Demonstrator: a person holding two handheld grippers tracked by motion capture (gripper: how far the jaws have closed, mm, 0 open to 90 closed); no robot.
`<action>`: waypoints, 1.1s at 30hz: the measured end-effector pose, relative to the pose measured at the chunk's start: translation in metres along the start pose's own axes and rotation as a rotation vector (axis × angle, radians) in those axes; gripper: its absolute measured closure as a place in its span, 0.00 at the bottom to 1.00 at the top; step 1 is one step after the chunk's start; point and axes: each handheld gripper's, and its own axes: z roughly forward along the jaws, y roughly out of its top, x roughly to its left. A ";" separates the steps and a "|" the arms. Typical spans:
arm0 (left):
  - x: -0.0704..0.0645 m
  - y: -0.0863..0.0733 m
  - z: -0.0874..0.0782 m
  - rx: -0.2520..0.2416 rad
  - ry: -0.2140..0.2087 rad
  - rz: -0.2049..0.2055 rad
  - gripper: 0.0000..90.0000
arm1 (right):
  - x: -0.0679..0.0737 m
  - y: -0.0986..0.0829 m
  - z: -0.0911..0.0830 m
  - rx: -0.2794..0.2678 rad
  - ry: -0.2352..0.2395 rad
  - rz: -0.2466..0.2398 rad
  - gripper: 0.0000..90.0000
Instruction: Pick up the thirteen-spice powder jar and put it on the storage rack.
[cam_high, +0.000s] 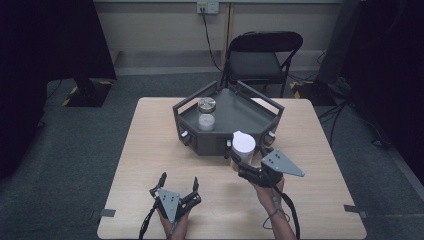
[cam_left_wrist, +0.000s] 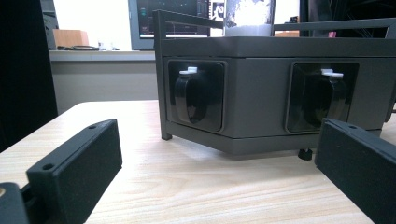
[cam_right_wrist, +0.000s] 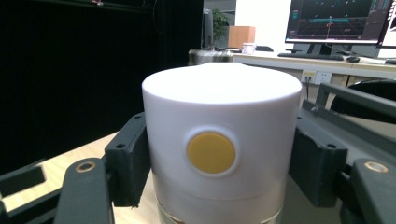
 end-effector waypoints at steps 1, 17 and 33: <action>0.000 0.000 0.000 0.000 0.000 0.000 0.00 | -0.002 0.003 0.001 -0.002 -0.001 -0.001 0.33; 0.000 0.000 0.000 0.000 -0.001 0.000 0.00 | -0.030 0.043 0.045 -0.035 -0.096 0.012 0.33; 0.000 0.000 0.000 0.000 -0.001 0.001 0.00 | -0.026 0.058 0.097 0.002 -0.245 0.081 0.33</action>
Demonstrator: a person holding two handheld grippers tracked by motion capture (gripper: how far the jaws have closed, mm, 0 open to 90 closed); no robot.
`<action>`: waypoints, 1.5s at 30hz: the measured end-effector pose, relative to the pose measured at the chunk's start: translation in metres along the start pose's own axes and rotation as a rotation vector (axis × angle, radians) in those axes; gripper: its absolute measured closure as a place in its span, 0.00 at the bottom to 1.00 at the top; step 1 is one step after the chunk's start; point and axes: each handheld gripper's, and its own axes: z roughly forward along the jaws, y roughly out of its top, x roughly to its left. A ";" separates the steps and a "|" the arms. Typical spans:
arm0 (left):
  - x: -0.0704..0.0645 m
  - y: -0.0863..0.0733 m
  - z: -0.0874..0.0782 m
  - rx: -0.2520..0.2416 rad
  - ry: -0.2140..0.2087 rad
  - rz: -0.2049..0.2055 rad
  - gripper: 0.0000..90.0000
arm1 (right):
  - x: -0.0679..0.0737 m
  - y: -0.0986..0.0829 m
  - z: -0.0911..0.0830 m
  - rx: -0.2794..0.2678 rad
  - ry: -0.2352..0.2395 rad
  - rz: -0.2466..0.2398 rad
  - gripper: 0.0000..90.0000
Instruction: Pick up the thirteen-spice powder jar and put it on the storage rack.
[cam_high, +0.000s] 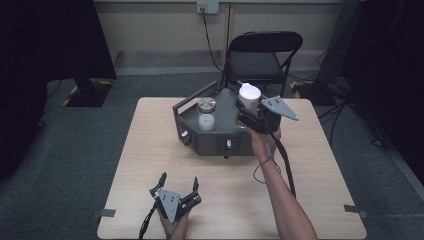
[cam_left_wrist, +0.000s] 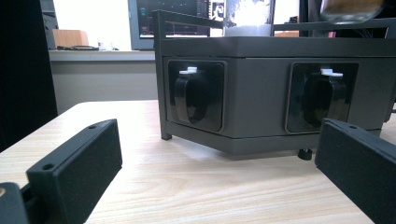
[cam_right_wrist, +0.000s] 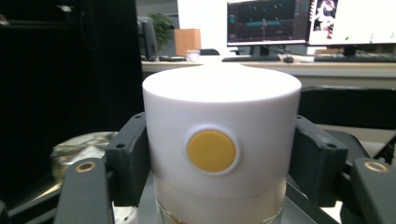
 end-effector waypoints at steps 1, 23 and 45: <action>0.000 0.000 0.000 0.000 0.000 0.000 0.00 | 0.002 -0.001 0.003 0.005 -0.010 -0.004 0.33; 0.000 0.000 0.000 -0.001 0.000 0.000 0.00 | 0.014 -0.021 0.028 0.064 -0.074 -0.004 0.33; 0.000 0.000 0.000 0.000 0.000 0.000 0.00 | 0.020 -0.022 0.026 0.065 -0.088 -0.017 0.33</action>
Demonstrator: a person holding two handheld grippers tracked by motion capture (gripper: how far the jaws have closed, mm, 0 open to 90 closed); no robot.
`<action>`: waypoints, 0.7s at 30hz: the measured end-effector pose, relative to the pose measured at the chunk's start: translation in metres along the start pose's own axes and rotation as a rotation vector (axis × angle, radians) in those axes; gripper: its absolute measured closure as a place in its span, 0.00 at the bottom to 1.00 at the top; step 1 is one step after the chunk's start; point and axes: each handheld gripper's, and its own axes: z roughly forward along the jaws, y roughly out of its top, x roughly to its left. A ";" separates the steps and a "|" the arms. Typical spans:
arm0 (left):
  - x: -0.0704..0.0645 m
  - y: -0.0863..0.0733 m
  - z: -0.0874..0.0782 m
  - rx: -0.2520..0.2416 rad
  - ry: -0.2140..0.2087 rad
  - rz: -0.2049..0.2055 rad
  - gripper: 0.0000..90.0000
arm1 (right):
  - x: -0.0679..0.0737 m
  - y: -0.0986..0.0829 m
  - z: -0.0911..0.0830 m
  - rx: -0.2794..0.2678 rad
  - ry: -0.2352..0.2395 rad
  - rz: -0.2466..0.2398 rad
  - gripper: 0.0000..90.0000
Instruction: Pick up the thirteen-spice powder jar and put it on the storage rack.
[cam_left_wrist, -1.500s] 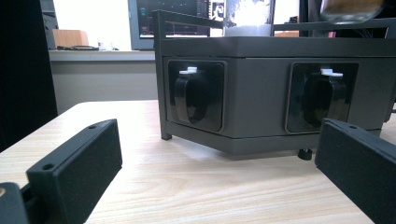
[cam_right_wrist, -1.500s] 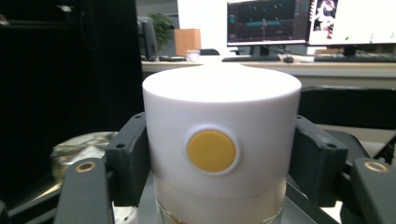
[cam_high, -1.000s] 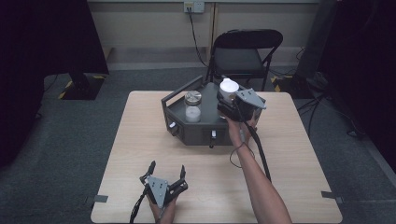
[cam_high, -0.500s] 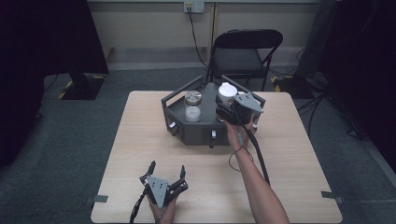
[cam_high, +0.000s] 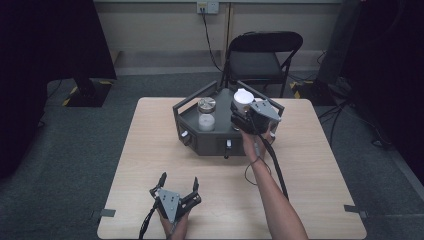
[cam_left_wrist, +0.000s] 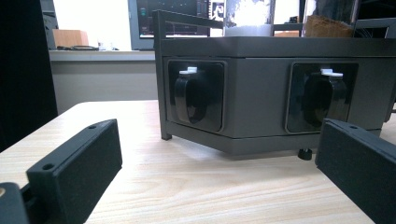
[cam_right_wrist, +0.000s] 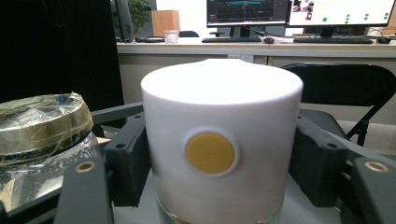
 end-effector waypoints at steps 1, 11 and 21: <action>0.000 0.000 0.000 0.000 0.000 0.000 0.00 | 0.000 0.000 0.000 0.002 0.000 0.000 0.33; 0.000 0.000 0.000 0.000 0.000 0.000 0.00 | 0.000 0.000 0.000 0.000 0.000 -0.007 0.33; 0.000 0.000 0.000 0.000 0.000 0.000 0.00 | 0.000 -0.015 0.007 -0.014 -0.023 0.009 0.00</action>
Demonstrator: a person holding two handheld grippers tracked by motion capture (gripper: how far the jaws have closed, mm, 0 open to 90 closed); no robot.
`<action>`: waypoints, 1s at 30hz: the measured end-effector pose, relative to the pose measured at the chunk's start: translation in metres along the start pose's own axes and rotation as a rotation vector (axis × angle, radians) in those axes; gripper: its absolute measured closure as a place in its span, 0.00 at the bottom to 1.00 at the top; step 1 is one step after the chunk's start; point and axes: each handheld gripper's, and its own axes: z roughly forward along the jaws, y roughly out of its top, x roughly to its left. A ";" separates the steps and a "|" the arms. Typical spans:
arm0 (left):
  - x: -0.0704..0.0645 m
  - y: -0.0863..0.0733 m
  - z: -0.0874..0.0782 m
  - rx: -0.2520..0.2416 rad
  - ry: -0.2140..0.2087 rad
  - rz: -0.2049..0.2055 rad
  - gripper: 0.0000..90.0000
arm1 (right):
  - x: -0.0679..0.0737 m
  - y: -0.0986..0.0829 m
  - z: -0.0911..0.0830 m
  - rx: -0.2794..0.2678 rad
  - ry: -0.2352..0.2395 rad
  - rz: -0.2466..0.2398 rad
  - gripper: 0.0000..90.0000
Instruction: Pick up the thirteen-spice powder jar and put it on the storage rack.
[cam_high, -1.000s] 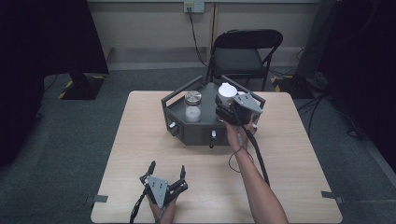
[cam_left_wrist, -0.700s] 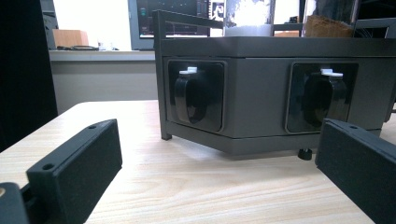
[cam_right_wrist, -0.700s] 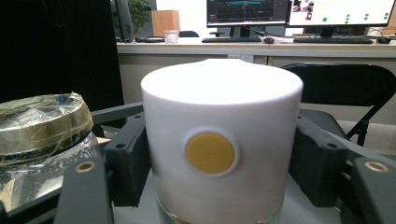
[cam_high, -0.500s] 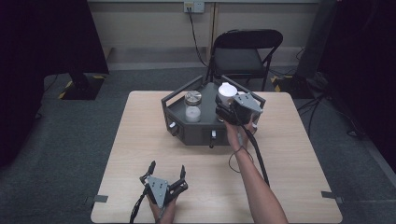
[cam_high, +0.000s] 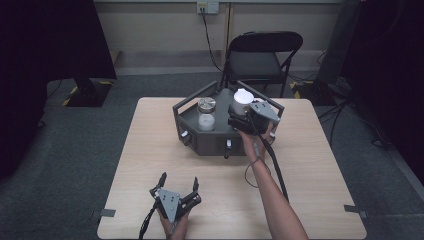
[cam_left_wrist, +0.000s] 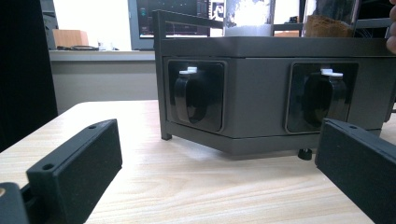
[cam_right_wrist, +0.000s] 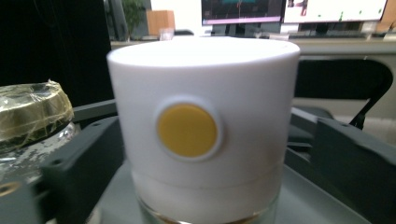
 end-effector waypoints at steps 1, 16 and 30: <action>0.000 0.000 0.000 0.000 0.000 0.000 0.00 | -0.001 -0.003 -0.001 -0.009 0.004 -0.002 0.00; 0.000 0.000 0.000 0.000 0.000 0.000 0.00 | -0.005 -0.005 -0.015 -0.052 0.029 0.012 0.00; 0.000 0.000 0.000 0.000 0.001 0.000 0.00 | -0.003 -0.007 -0.031 -0.072 0.042 0.027 0.00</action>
